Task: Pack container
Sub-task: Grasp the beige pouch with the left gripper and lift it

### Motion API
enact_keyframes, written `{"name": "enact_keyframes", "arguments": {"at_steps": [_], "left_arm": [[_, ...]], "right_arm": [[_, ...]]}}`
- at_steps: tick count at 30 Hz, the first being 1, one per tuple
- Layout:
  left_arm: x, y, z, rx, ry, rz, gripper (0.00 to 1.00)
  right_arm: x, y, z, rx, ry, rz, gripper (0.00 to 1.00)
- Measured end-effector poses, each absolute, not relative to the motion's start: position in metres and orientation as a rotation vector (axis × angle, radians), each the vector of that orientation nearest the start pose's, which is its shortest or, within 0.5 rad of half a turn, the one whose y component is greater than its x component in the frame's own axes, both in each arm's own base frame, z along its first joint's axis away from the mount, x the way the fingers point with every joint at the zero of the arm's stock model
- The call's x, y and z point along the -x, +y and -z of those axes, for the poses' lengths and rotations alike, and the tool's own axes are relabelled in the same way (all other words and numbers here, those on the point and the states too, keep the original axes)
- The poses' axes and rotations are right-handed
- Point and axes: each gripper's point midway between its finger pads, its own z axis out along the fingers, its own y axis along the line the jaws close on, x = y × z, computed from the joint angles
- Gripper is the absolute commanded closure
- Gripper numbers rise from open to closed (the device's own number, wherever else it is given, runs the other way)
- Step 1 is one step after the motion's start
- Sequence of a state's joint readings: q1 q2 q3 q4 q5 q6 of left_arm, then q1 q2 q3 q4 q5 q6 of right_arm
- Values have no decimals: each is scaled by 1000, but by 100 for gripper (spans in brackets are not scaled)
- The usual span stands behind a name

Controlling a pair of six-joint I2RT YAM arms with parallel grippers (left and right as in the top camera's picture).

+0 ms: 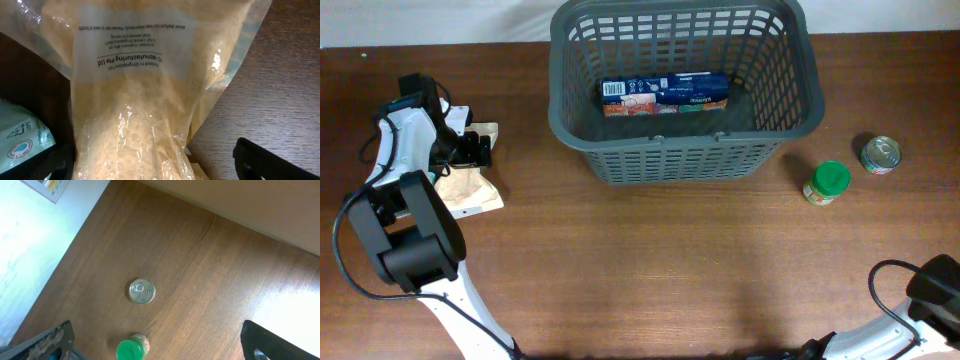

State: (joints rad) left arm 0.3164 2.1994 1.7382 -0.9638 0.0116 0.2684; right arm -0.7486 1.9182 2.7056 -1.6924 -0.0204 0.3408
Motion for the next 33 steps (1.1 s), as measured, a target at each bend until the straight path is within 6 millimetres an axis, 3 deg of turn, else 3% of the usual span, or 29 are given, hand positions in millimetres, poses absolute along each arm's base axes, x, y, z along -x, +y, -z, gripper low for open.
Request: {"name": "enact_keyframes", "arguments": {"at_steps": [14, 21, 22, 24, 26, 29, 33], "left_arm": [[-432, 149, -28, 77, 3012, -123, 9], [-419, 149, -12, 78, 3049, -142, 11], [-419, 149, -12, 79, 3050, -143, 25], [-418, 149, -11, 84, 3051, -148, 42], [-419, 150, -12, 72, 3051, -154, 70], [-418, 151, -12, 76, 3052, -159, 98], [-417, 151, -15, 73, 3057, -161, 98]], "right_arm": [[-290, -264, -384, -1279, 2127, 149, 1], [-290, -264, -384, -1279, 2127, 149, 1], [-290, -264, -384, -1278, 2127, 149, 1], [-290, -264, -384, -1279, 2126, 149, 1], [-290, -264, -384, -1279, 2127, 149, 1], [-290, -264, -384, -1278, 2127, 149, 1], [-290, -264, -384, -1279, 2127, 149, 1]]}}
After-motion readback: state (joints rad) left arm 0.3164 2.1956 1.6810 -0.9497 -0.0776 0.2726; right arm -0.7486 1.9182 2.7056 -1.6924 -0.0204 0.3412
